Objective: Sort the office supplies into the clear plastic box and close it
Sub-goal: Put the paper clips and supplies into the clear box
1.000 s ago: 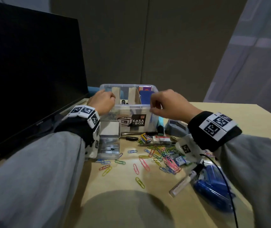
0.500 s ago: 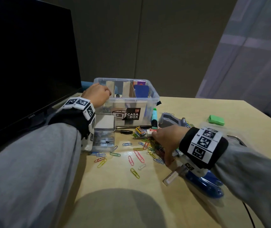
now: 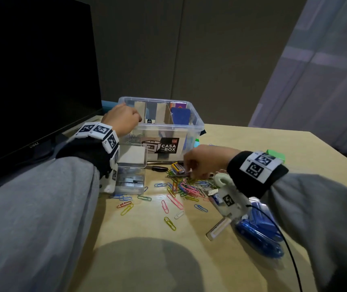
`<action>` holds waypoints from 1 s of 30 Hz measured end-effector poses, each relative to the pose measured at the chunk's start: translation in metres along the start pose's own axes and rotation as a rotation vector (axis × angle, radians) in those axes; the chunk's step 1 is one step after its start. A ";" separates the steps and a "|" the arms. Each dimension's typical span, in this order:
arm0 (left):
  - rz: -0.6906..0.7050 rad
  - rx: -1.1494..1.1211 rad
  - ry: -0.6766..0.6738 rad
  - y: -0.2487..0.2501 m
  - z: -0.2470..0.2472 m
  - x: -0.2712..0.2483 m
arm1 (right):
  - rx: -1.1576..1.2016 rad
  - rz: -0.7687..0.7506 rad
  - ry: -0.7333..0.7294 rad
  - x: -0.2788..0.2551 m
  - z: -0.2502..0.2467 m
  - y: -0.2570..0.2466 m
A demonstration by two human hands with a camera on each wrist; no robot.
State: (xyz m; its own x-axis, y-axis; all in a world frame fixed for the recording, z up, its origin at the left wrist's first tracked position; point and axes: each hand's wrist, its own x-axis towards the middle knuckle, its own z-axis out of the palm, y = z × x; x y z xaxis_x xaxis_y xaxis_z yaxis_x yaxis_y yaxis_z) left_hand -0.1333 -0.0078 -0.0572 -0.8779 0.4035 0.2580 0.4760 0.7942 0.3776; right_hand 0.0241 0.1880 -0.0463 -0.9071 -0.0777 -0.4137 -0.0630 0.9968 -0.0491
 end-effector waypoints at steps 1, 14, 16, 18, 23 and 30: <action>0.004 -0.002 0.001 0.000 0.000 0.000 | -0.041 0.041 0.004 -0.002 -0.005 0.004; 0.000 -0.019 0.018 -0.001 0.002 0.002 | -0.372 0.130 -0.145 0.003 0.010 0.008; -0.006 -0.009 0.020 -0.003 0.004 0.003 | -0.370 0.070 -0.127 0.006 0.011 0.003; -0.005 -0.003 0.021 -0.004 0.005 0.004 | -0.346 0.014 -0.116 0.010 0.012 -0.003; 0.001 -0.015 0.017 -0.003 0.004 0.003 | -0.211 -0.070 -0.167 0.012 0.007 -0.015; 0.001 -0.039 0.042 -0.003 0.003 0.002 | -0.151 -0.033 -0.084 0.011 -0.003 -0.018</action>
State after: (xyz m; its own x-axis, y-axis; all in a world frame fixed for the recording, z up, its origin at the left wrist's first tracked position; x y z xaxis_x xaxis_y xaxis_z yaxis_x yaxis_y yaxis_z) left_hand -0.1370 -0.0078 -0.0608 -0.8749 0.3842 0.2950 0.4792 0.7753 0.4115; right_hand 0.0139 0.1696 -0.0472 -0.8661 -0.1057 -0.4885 -0.1597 0.9847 0.0700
